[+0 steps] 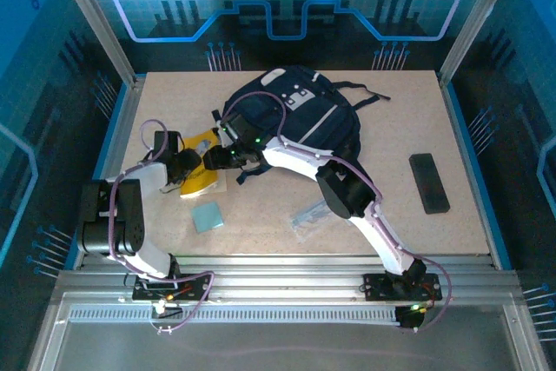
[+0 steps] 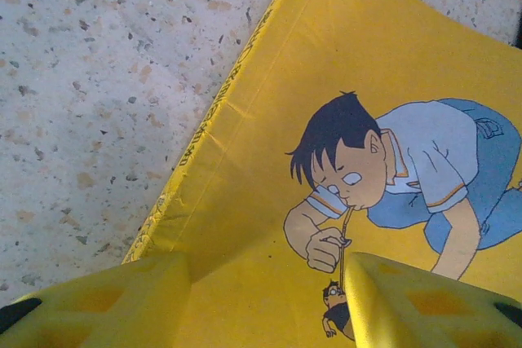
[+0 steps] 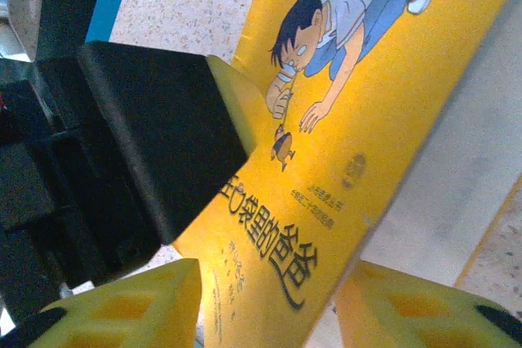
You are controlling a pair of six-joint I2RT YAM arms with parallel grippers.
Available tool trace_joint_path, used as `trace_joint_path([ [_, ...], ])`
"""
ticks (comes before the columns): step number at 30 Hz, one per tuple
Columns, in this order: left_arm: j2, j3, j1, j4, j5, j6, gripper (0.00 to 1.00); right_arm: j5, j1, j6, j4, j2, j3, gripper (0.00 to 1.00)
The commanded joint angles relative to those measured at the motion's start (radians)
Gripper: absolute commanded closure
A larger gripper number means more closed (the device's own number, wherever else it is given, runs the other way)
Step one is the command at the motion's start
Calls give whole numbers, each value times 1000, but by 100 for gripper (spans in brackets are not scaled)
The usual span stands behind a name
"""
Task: Pack the student bag
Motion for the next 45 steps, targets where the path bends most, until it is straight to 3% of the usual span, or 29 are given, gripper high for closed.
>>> trace_joint_path([
  [1,41,-55,-13,-37,111,-33,45,-58,25,75,-4,72,88,58],
  [4,28,-62,-13,-36,113,-36,45,-58,17,127,-14,90,104,67],
  [8,1,-57,-13,-54,106,-29,44,-33,12,145,-40,82,107,87],
  [12,-57,-18,-12,-109,85,-10,34,-37,-1,151,-46,59,95,100],
  [17,-153,62,-7,-204,47,19,11,-146,-20,126,46,-23,37,100],
  [21,-228,121,5,-244,60,24,2,-250,-47,79,64,-139,-4,100],
  [27,-316,172,7,-214,202,-18,1,-283,-103,27,10,-319,-109,100],
  [36,-397,134,-12,-21,381,-182,1,-328,-220,40,96,-612,-368,100],
  [45,-364,116,-217,226,405,-318,3,-419,-284,125,277,-703,-507,100],
])
